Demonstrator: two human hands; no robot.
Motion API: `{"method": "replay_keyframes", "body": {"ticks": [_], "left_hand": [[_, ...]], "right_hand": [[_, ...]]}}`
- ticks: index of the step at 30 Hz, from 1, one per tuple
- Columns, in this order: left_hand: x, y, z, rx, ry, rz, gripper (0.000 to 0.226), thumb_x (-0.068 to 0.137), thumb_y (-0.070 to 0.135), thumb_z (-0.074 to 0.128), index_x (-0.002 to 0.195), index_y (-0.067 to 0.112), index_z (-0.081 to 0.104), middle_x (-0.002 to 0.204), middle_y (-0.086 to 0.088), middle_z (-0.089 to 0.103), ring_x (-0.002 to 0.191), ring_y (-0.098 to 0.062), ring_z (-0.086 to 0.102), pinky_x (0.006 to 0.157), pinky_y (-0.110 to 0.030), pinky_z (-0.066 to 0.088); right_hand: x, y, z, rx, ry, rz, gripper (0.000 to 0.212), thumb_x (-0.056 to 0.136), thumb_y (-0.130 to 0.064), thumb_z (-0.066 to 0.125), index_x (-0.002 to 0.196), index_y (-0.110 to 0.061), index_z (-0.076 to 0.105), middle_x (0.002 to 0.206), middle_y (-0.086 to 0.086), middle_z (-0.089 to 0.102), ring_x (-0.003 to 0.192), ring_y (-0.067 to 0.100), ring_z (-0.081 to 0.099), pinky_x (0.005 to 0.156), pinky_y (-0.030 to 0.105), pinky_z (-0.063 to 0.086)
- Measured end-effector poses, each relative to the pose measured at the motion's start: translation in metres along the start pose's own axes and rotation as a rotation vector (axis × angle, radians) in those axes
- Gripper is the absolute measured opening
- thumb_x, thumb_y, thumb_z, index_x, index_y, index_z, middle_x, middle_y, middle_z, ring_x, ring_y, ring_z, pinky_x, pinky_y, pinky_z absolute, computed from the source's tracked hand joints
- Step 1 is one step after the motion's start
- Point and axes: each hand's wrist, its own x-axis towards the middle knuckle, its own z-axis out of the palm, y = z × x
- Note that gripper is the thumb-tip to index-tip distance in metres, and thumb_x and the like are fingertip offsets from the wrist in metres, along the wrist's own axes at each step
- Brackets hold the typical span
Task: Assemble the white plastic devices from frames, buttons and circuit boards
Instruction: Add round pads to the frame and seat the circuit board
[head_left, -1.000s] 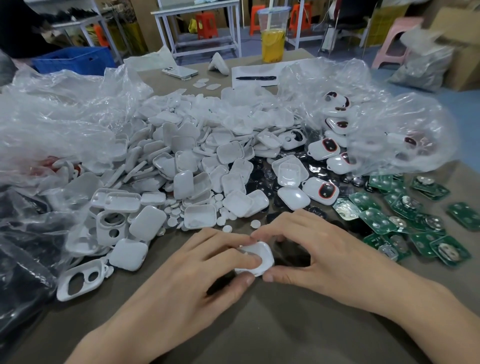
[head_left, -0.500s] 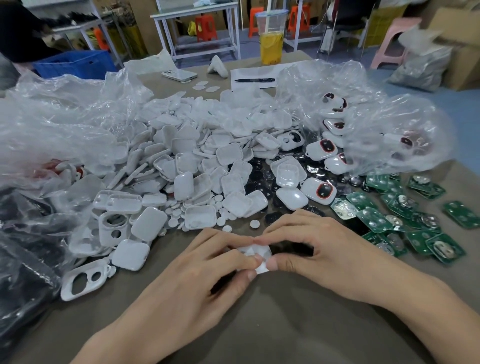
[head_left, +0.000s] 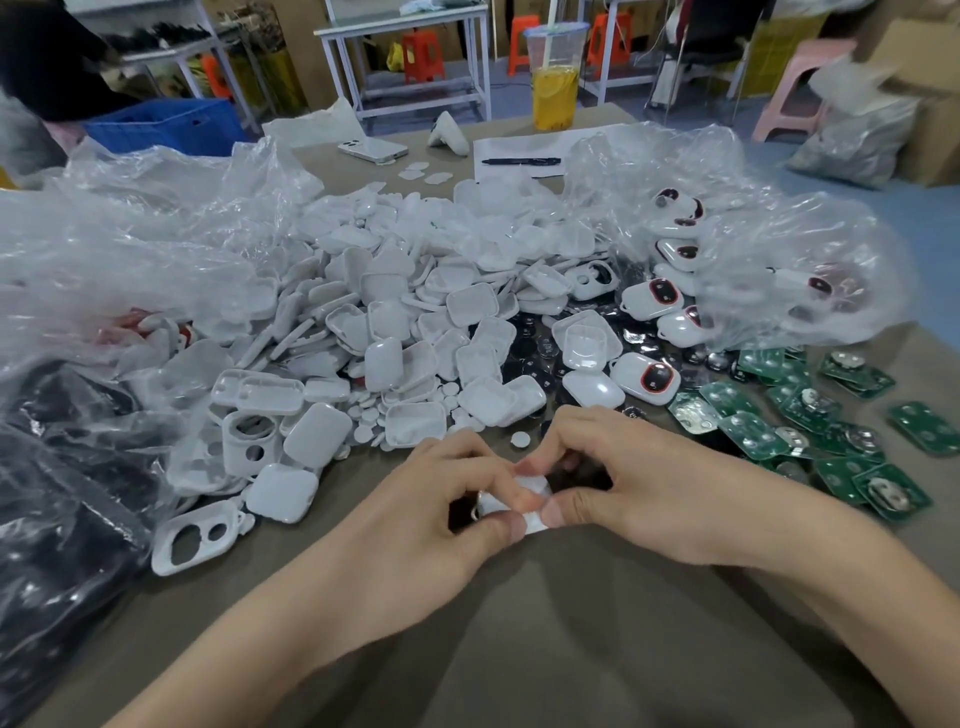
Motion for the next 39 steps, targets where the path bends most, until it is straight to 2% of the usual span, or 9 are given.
{"method": "replay_keyframes", "body": {"ticks": [3, 8, 13, 18, 21, 24, 27, 34, 39], "left_hand": [[0.006, 0.007, -0.002, -0.022, -0.049, -0.085, 0.01, 0.092, 0.028, 0.07, 0.089, 0.037, 0.069, 0.102, 0.021, 0.052, 0.099, -0.002, 0.052, 0.079, -0.015, 0.035], [0.012, 0.012, -0.002, 0.045, -0.088, -0.147, 0.015, 0.094, 0.023, 0.068, 0.086, 0.036, 0.065, 0.1, 0.022, 0.049, 0.099, 0.003, 0.046, 0.076, -0.008, 0.032], [-0.001, 0.008, 0.001, -0.061, 0.085, -0.19, 0.03, 0.085, 0.03, 0.076, 0.105, 0.042, 0.057, 0.105, 0.022, 0.058, 0.098, 0.011, 0.051, 0.082, -0.008, 0.039], [-0.016, -0.002, 0.013, -0.028, 0.217, -0.11, 0.03, 0.081, 0.048, 0.075, 0.104, 0.051, 0.057, 0.11, 0.03, 0.044, 0.113, 0.006, 0.047, 0.089, -0.014, 0.041], [-0.011, 0.0, 0.016, -0.14, 0.301, -0.078, 0.029, 0.083, 0.037, 0.078, 0.099, 0.049, 0.057, 0.1, 0.024, 0.059, 0.095, 0.001, 0.057, 0.078, -0.009, 0.042], [0.007, 0.008, 0.01, -0.408, 0.41, -0.063, 0.026, 0.083, 0.028, 0.074, 0.095, 0.045, 0.059, 0.091, 0.013, 0.068, 0.079, -0.003, 0.065, 0.063, -0.01, 0.047], [0.029, 0.012, -0.001, -0.566, 0.538, -0.005, 0.023, 0.09, 0.02, 0.073, 0.095, 0.041, 0.064, 0.093, 0.007, 0.072, 0.076, -0.007, 0.067, 0.067, -0.013, 0.05], [0.053, 0.005, 0.0, -0.596, 0.633, 0.014, 0.009, 0.09, 0.039, 0.071, 0.092, 0.032, 0.066, 0.093, 0.009, 0.074, 0.083, -0.009, 0.068, 0.07, -0.014, 0.05], [0.053, 0.002, 0.005, -0.508, 0.705, 0.031, 0.013, 0.09, 0.029, 0.07, 0.083, 0.028, 0.059, 0.085, 0.005, 0.07, 0.081, -0.012, 0.065, 0.071, -0.016, 0.049]], "right_hand": [[0.003, -0.007, -0.003, -0.04, -0.055, 0.032, 0.022, 0.089, -0.036, 0.071, 0.095, -0.044, 0.051, 0.104, -0.022, 0.049, 0.102, -0.006, 0.046, 0.087, 0.018, 0.039], [0.005, -0.018, -0.006, -0.085, -0.086, 0.056, 0.021, 0.091, -0.028, 0.069, 0.097, -0.037, 0.05, 0.099, -0.018, 0.049, 0.093, 0.0, 0.05, 0.081, 0.02, 0.044], [0.001, -0.012, -0.002, 0.04, -0.063, 0.093, 0.028, 0.09, -0.033, 0.071, 0.107, -0.044, 0.051, 0.1, -0.02, 0.054, 0.093, -0.003, 0.051, 0.078, 0.018, 0.039], [-0.013, -0.005, 0.016, 0.257, 0.122, 0.067, 0.039, 0.086, -0.025, 0.077, 0.11, -0.05, 0.058, 0.102, -0.026, 0.062, 0.097, -0.001, 0.058, 0.082, 0.017, 0.042], [-0.011, -0.01, 0.02, 0.354, 0.281, 0.036, 0.042, 0.083, -0.014, 0.079, 0.103, -0.048, 0.064, 0.1, -0.018, 0.068, 0.094, 0.003, 0.065, 0.086, 0.022, 0.048], [0.004, -0.021, 0.012, 0.503, 0.427, -0.009, 0.04, 0.084, -0.009, 0.076, 0.098, -0.046, 0.068, 0.096, -0.019, 0.072, 0.09, -0.001, 0.067, 0.076, 0.01, 0.048], [0.027, -0.03, -0.001, 0.611, 0.535, -0.056, 0.034, 0.086, -0.01, 0.076, 0.095, -0.042, 0.07, 0.097, -0.015, 0.074, 0.091, 0.001, 0.068, 0.076, 0.013, 0.05], [0.05, -0.025, 0.005, 0.745, 0.63, -0.081, 0.026, 0.084, -0.011, 0.077, 0.085, -0.036, 0.069, 0.094, -0.004, 0.074, 0.088, 0.009, 0.068, 0.077, 0.014, 0.051], [0.051, -0.025, 0.009, 0.745, 0.65, -0.067, 0.024, 0.082, -0.007, 0.077, 0.085, -0.029, 0.07, 0.088, -0.008, 0.074, 0.085, 0.006, 0.068, 0.073, 0.01, 0.048]]}}
